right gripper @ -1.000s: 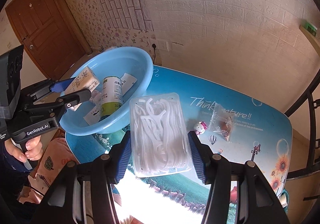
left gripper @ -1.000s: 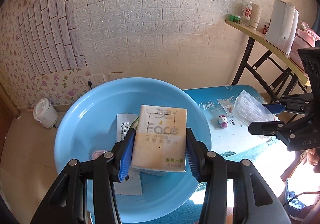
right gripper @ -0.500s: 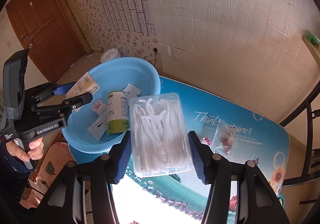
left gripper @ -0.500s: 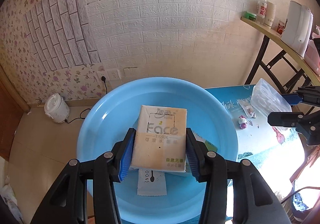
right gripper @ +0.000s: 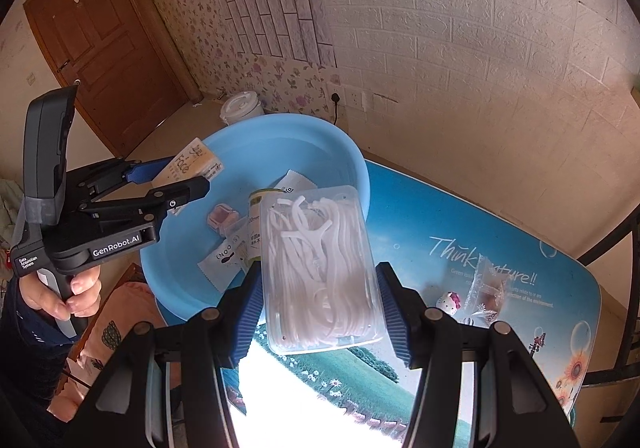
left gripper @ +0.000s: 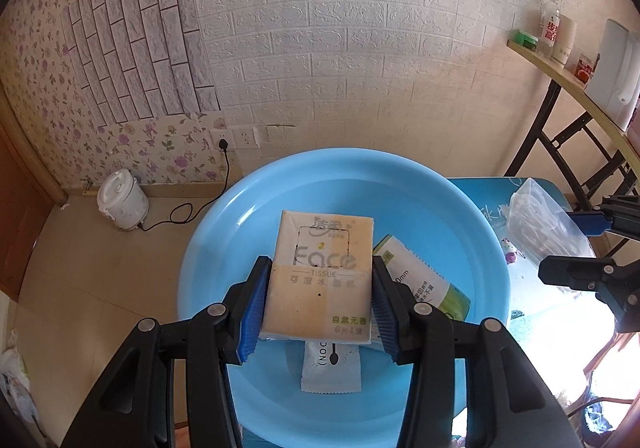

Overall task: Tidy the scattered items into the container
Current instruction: 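Carry the tissue pack and floss pick box over the blue basin, then open both grippers to drop the tissue pack and floss box into the basin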

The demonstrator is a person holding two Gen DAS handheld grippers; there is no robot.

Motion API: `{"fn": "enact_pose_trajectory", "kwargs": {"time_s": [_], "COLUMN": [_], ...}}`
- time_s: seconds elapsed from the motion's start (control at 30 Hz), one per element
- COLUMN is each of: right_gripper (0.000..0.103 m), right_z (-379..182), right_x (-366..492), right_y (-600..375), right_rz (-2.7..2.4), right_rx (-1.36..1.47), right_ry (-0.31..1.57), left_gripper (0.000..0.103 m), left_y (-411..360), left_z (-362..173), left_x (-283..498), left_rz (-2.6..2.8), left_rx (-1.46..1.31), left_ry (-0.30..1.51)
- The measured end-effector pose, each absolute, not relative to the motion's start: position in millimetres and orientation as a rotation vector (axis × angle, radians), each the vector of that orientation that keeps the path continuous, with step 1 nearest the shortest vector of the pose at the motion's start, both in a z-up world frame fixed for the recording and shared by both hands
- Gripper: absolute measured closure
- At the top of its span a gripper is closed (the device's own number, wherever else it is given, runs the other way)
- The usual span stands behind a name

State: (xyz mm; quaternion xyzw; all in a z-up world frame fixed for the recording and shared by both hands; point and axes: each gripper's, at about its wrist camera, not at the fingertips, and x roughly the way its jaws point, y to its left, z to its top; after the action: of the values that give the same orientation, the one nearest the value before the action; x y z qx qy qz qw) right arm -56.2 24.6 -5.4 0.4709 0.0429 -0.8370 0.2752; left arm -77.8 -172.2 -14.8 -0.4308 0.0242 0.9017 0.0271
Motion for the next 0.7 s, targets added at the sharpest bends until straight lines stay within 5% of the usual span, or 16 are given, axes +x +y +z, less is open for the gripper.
{"fn": "enact_pose_trajectory", "kwargs": {"time_s": [0.17, 0.43, 0.7], "right_gripper": [0.047, 0.047, 0.047], "right_z": [-9, -17, -31], "right_x": [-56, -52, -51], "right_y": [12, -13, -37], "right_rz": [-2.221, -2.169, -2.100], "right_rx": [1.263, 1.268, 1.289], "right_ry": [0.133, 0.177, 0.214], "left_gripper": [0.057, 0.030, 0.029], "left_y": [-183, -195, -210], "left_z": [-20, -17, -17], "left_x": [-81, -80, -79], "left_rz": [2.803, 2.849, 2.869], "left_rx": [-1.354, -1.315, -1.308], "left_ry": [0.061, 0.031, 0.008]}}
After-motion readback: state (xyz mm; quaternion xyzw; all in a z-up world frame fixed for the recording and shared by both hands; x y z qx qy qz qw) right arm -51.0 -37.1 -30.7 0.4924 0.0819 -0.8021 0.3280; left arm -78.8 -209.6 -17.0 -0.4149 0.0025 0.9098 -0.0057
